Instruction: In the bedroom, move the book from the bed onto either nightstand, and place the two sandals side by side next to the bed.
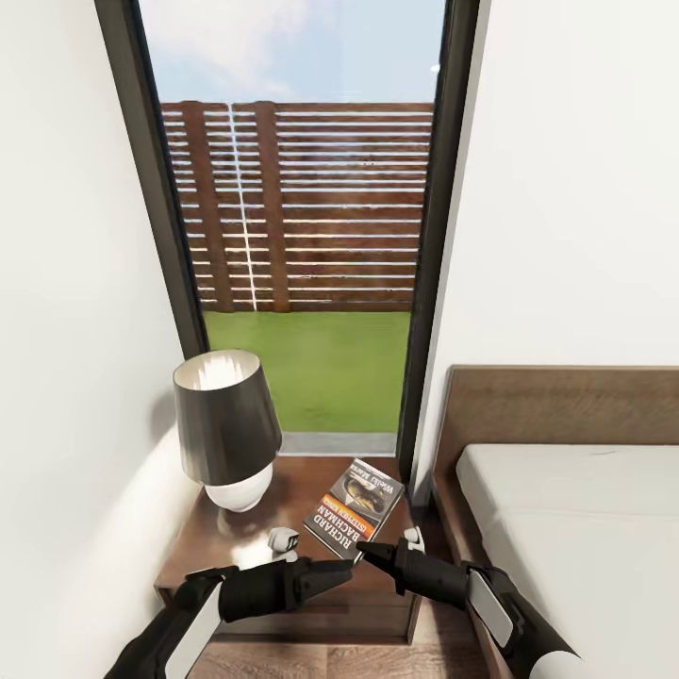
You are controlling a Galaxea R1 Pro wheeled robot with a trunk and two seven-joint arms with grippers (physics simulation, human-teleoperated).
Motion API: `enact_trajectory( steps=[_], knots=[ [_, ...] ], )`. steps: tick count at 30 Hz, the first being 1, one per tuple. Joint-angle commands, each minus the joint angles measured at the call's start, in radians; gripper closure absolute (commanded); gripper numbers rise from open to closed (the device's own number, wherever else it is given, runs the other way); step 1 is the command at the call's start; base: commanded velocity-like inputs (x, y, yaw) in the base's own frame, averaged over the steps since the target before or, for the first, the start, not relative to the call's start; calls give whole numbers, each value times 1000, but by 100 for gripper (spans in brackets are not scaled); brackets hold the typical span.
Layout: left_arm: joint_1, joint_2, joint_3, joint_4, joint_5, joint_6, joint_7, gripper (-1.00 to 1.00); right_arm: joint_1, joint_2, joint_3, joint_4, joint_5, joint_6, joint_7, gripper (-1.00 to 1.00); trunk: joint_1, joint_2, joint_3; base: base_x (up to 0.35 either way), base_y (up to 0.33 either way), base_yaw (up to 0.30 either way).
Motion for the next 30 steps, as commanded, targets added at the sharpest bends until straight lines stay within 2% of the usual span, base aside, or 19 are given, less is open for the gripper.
enact_trajectory(
  steps=[1,25,30],
  knots=[
    [-1,0,-3,0,9,10,1,-100,-1,-1,4,0,-9,6,0,100,4,-8,-4,0,0,0],
    [-1,-1,-5,1,9,9,2,-100,-1,-1,5,0,-9,6,0,100,96,-176,-79,0,0,0],
    [-1,-1,-5,1,9,9,2,-100,-1,-1,5,0,-9,6,0,100,96,-176,-79,0,0,0]
  ],
)
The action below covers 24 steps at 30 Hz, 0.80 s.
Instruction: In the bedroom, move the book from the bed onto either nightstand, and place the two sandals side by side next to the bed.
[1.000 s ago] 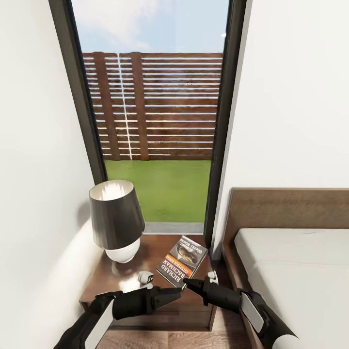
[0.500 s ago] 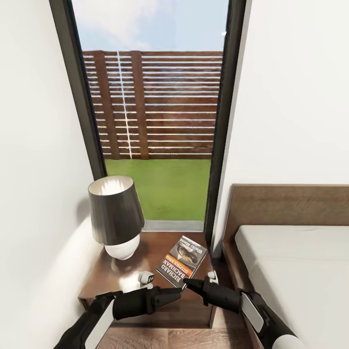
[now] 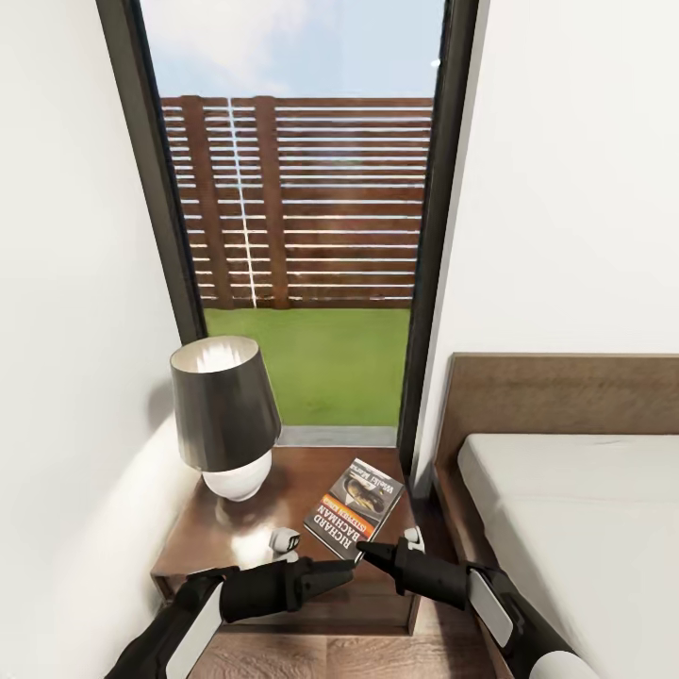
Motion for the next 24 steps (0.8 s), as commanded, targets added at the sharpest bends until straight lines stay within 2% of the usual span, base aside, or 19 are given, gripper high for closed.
enact_trajectory(
  steps=[1,14,24],
  knots=[
    [-1,1,-3,0,9,11,1,-100,-1,-1,4,-1,-7,5,0,100,0,0,-1,0,0,0],
    [-1,1,-3,0,9,9,1,-100,-1,-1,5,-1,-7,5,-1,100,0,0,-1,120,36,0],
    [-1,1,-3,0,9,9,1,-100,-1,-1,5,0,-7,5,-1,100,0,0,-1,231,88,0]
  ],
)
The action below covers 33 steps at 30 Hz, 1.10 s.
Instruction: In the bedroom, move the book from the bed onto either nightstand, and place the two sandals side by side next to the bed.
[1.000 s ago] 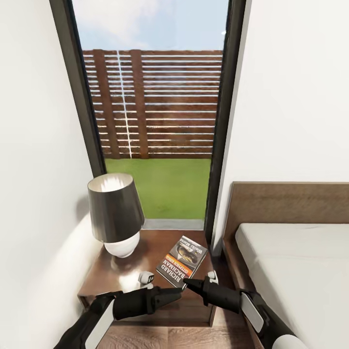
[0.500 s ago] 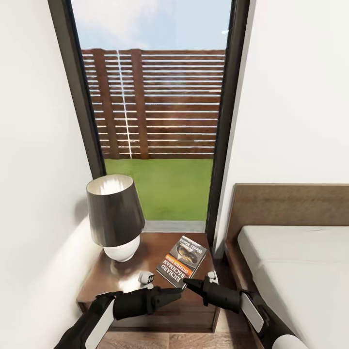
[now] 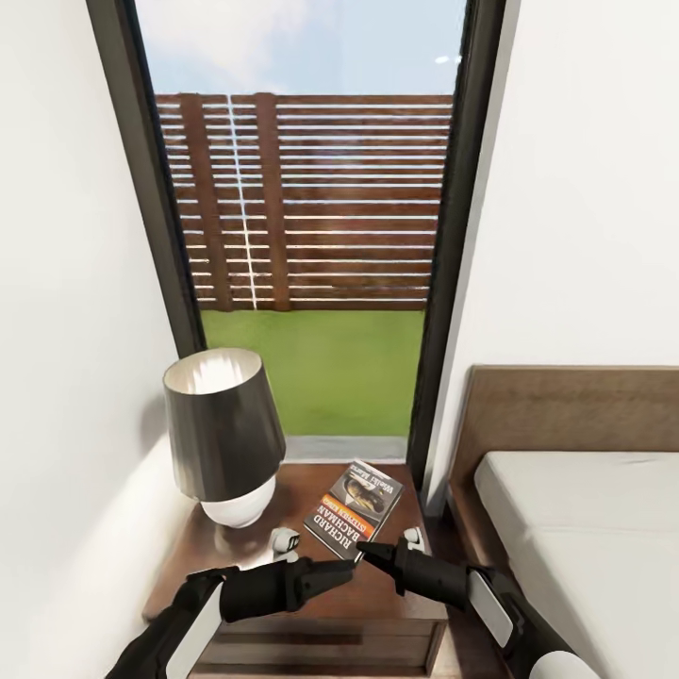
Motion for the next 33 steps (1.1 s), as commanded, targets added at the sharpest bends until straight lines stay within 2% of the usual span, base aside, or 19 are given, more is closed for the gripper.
enact_trajectory(
  steps=[1,8,15,30,33],
  knots=[
    [-1,1,-3,0,9,10,1,-100,-1,-1,4,0,-8,5,0,100,0,0,-1,70,18,0],
    [-1,1,-4,0,9,10,1,-100,-1,-1,4,-1,-8,6,0,100,0,0,-1,25,4,0],
    [-1,1,-6,0,8,9,2,-100,-1,-1,4,-1,-8,6,0,100,0,0,-1,160,0,0],
    [-1,1,-5,0,7,12,2,-100,-1,-1,4,-1,-8,6,0,100,0,0,-1,9,0,0],
    [-1,1,-5,0,7,12,2,-100,-1,-1,4,-1,-8,6,0,100,12,-21,-10,0,0,0]
  ],
)
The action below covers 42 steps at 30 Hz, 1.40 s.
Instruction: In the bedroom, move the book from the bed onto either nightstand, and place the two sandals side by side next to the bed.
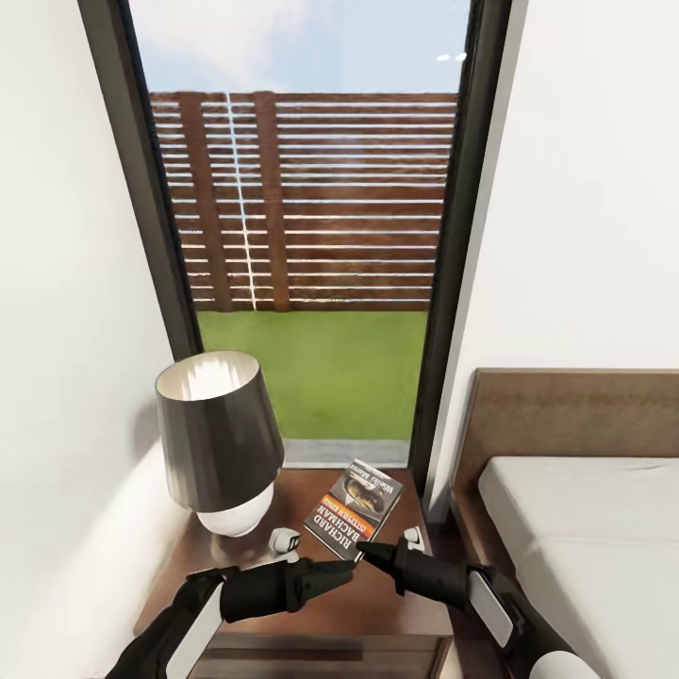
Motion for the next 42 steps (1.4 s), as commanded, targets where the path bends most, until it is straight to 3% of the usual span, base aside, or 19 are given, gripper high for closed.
enact_trajectory(
  steps=[1,13,27,37,42],
  knots=[
    [-1,1,-3,0,9,10,1,-100,-1,-1,4,0,-8,6,0,100,4,-8,-4,0,0,0],
    [-1,1,-4,0,9,11,1,-100,-1,-1,4,-1,-9,6,0,100,50,-92,-42,0,0,0],
    [-1,1,-4,0,9,11,1,-100,-1,1,4,-1,-9,-26,1,100,50,-92,-42,0,0,0],
    [-1,1,-4,0,9,11,2,-100,-1,8,5,-2,-9,-25,0,100,88,-162,-73,0,0,0],
    [-1,0,-5,0,9,10,2,-100,-1,14,4,-4,-9,-25,-35,100,88,-162,-73,0,0,0]
  ],
)
